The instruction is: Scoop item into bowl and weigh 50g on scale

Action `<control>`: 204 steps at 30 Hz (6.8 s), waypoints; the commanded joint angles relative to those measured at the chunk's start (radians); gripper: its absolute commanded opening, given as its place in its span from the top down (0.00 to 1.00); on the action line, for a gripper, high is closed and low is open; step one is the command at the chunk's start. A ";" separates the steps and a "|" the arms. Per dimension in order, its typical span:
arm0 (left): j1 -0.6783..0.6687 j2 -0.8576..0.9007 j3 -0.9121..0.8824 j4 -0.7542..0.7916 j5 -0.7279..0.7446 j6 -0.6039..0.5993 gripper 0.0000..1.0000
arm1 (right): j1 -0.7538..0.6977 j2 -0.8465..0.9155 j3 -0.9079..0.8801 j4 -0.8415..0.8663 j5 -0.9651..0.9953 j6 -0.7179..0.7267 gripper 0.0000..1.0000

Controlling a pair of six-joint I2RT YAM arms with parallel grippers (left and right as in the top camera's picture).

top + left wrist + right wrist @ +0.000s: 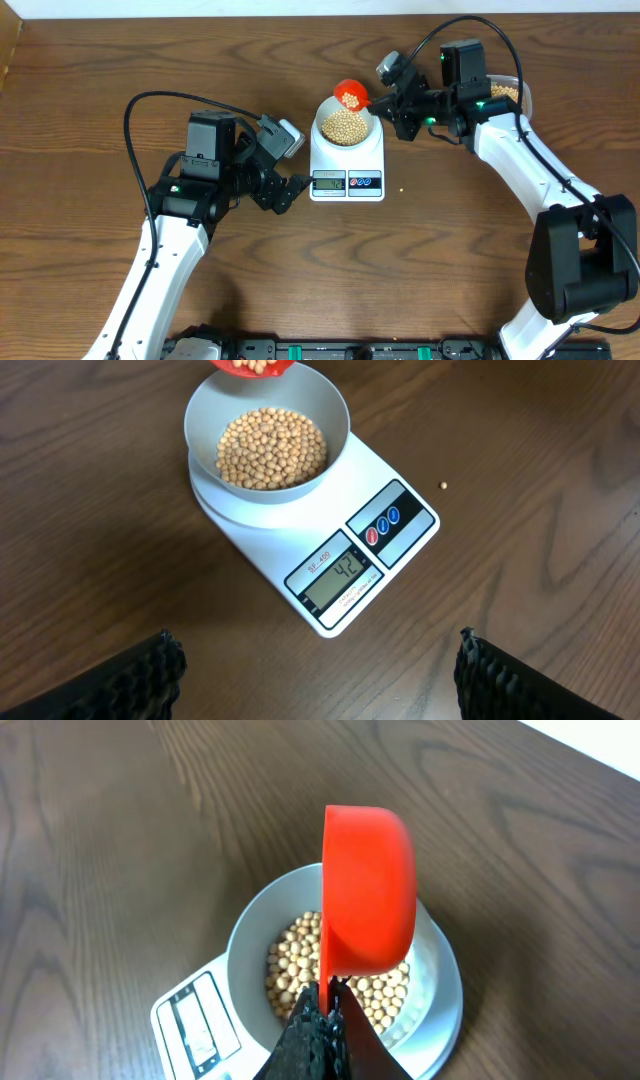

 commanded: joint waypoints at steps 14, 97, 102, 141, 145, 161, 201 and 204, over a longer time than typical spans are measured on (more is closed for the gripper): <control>0.002 -0.010 -0.007 0.000 0.005 -0.005 0.11 | 0.005 0.000 -0.002 -0.035 0.013 -0.079 0.99; 0.002 -0.010 -0.007 0.000 0.005 -0.005 0.11 | 0.005 0.001 -0.002 -0.045 0.028 -0.014 0.99; 0.002 -0.010 -0.007 0.000 0.006 -0.005 0.11 | 0.003 0.001 -0.002 -0.041 0.028 -0.014 0.99; 0.002 -0.010 -0.007 0.000 0.006 -0.005 0.11 | -0.289 -0.140 -0.008 -0.274 0.719 0.241 0.99; 0.002 -0.010 -0.007 0.000 0.005 -0.005 0.11 | -0.290 -0.086 -0.009 -0.274 0.698 0.242 0.99; 0.002 -0.010 -0.007 0.000 0.005 -0.005 0.11 | -0.295 -0.020 -0.009 -0.222 0.377 0.294 0.99; 0.002 -0.010 -0.007 0.000 0.006 -0.005 0.11 | -0.417 -0.034 -0.009 -0.241 0.367 0.271 0.99; 0.002 -0.010 -0.007 0.000 0.006 -0.005 0.11 | -0.417 -0.052 -0.008 -0.232 0.353 0.279 0.99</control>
